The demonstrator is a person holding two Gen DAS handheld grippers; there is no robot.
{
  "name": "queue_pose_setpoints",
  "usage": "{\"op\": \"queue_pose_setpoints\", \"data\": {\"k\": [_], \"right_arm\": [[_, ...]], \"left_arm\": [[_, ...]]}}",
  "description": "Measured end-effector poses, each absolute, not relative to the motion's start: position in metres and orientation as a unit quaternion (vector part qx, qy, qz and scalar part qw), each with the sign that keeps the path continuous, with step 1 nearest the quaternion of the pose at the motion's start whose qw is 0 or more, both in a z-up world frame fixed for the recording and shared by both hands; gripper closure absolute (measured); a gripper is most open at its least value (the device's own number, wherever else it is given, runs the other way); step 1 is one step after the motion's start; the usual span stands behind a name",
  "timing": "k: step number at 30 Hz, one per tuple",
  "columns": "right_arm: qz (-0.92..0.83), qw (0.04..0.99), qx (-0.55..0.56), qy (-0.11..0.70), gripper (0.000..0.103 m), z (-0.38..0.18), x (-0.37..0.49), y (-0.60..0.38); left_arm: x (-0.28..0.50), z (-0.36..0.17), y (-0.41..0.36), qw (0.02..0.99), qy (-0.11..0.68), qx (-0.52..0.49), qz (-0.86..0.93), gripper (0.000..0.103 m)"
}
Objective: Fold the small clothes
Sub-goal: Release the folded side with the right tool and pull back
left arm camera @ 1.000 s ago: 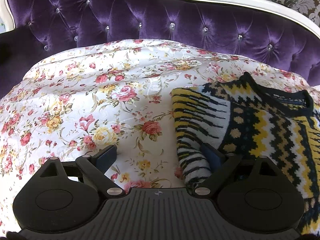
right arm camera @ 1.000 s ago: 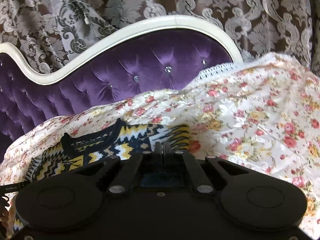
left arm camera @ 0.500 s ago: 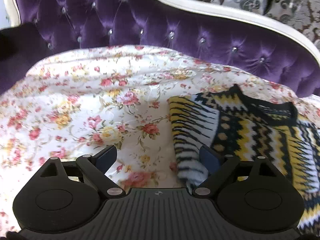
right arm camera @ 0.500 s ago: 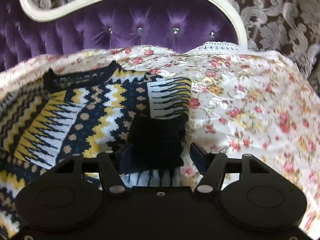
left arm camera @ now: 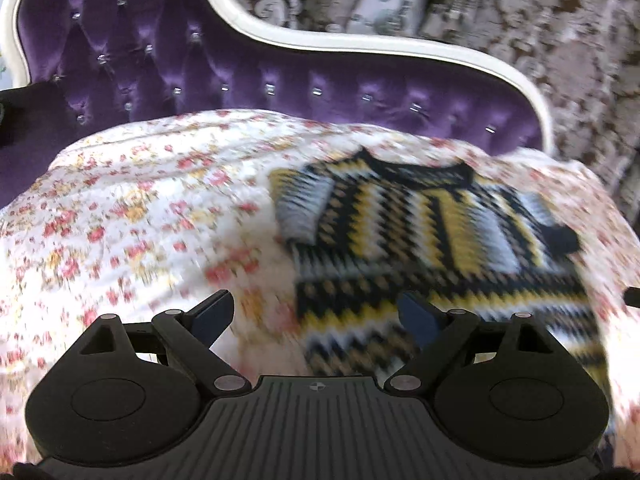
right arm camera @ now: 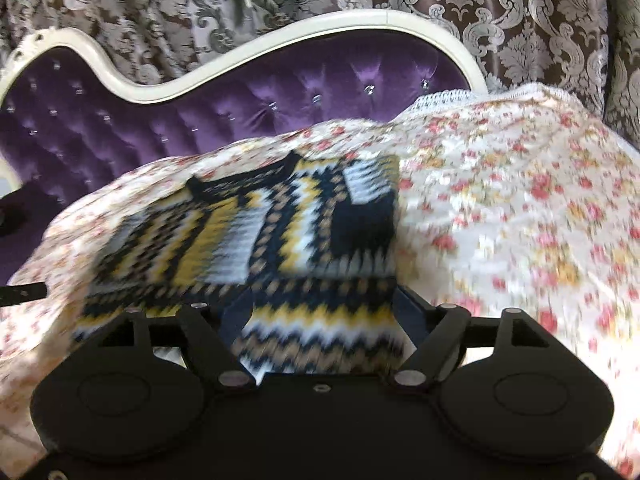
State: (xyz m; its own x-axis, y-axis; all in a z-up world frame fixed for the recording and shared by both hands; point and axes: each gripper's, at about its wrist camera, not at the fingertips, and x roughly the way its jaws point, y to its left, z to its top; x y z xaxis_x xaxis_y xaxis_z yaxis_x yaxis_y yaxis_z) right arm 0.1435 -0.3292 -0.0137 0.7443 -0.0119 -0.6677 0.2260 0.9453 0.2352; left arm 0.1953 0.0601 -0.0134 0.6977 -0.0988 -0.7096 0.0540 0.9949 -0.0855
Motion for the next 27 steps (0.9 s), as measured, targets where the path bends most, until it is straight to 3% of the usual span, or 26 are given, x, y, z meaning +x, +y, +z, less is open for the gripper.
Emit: {"op": "queue_pose_setpoints", "data": {"k": [13, 16, 19, 27], "right_arm": [[-0.046, 0.868, 0.219, 0.443, 0.023, -0.055, 0.043, -0.31], [-0.04, 0.855, 0.256, 0.45, 0.023, -0.06, 0.033, -0.309], [-0.043, 0.851, 0.269, 0.449, 0.016, -0.061, 0.03, -0.307], [-0.031, 0.83, 0.274, 0.484, 0.016, -0.077, 0.038, -0.296]], "left_arm": [[0.085, -0.029, 0.032, 0.908, 0.407, -0.022, -0.098, 0.013], [0.068, -0.034, 0.028, 0.904, 0.416, -0.014, -0.102, 0.013], [0.055, -0.04, 0.025, 0.9, 0.423, -0.015, -0.104, 0.013], [0.039, -0.051, 0.028, 0.894, 0.436, -0.024, -0.096, 0.013]]}}
